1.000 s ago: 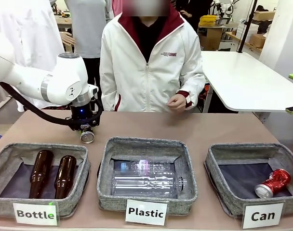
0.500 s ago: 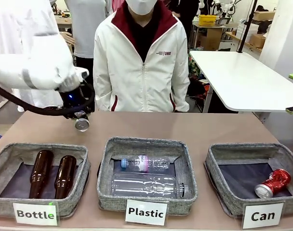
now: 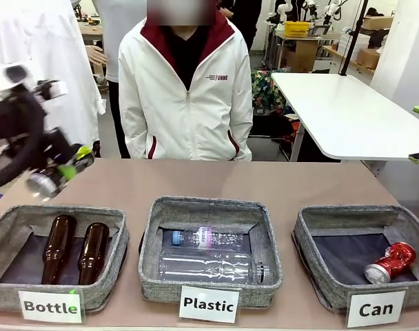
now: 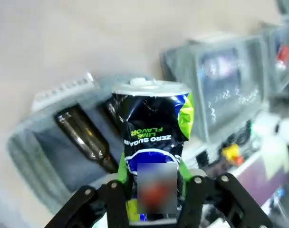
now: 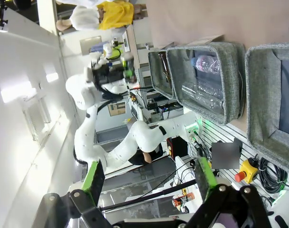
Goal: Sort the can waste into the basket.
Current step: Pick up the can waste from the table and place it in the right Fabric basket.
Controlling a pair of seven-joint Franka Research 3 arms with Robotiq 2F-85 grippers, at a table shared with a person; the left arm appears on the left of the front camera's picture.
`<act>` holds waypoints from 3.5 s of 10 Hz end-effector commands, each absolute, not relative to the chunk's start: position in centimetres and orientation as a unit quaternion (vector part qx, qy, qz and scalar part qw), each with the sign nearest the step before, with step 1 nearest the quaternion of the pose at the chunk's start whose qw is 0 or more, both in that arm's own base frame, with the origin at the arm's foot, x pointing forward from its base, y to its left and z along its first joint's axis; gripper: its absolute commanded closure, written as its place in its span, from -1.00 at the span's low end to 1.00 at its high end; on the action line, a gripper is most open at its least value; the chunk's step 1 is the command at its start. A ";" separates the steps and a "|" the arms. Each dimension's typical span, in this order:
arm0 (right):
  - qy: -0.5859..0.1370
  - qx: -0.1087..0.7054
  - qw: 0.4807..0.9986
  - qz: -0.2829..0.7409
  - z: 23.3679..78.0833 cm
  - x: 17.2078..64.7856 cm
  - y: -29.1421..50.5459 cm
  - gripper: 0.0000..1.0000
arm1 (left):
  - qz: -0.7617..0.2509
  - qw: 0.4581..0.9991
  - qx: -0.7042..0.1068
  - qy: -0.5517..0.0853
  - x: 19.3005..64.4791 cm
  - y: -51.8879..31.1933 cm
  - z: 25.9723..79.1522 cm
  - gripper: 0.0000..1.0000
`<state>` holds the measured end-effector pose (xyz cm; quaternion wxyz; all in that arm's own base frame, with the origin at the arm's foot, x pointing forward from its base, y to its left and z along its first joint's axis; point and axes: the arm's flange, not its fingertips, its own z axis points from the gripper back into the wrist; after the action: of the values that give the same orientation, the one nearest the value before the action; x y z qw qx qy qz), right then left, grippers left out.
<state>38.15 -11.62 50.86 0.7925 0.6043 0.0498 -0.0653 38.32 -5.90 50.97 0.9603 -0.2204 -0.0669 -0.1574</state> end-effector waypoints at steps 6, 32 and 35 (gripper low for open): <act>0.047 0.604 0.793 -0.055 51.1 38.0 -11.8 -1.00 | -0.282 0.925 -0.225 -0.122 29.6 -4.6 49.8 0.87; -0.111 0.378 0.913 -0.111 62.4 22.4 -24.7 -1.00 | -0.738 0.602 -0.244 -0.184 37.9 -64.9 50.6 -1.00; -0.111 0.378 0.913 -0.111 62.4 22.4 -24.7 -1.00 | -0.723 0.628 -0.259 -0.122 38.0 -62.4 52.0 -1.00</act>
<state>22.51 -24.70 62.20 0.9107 0.3812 -0.1175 -0.1075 38.35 -64.22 50.74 0.6114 -0.2443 -0.1674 -0.7338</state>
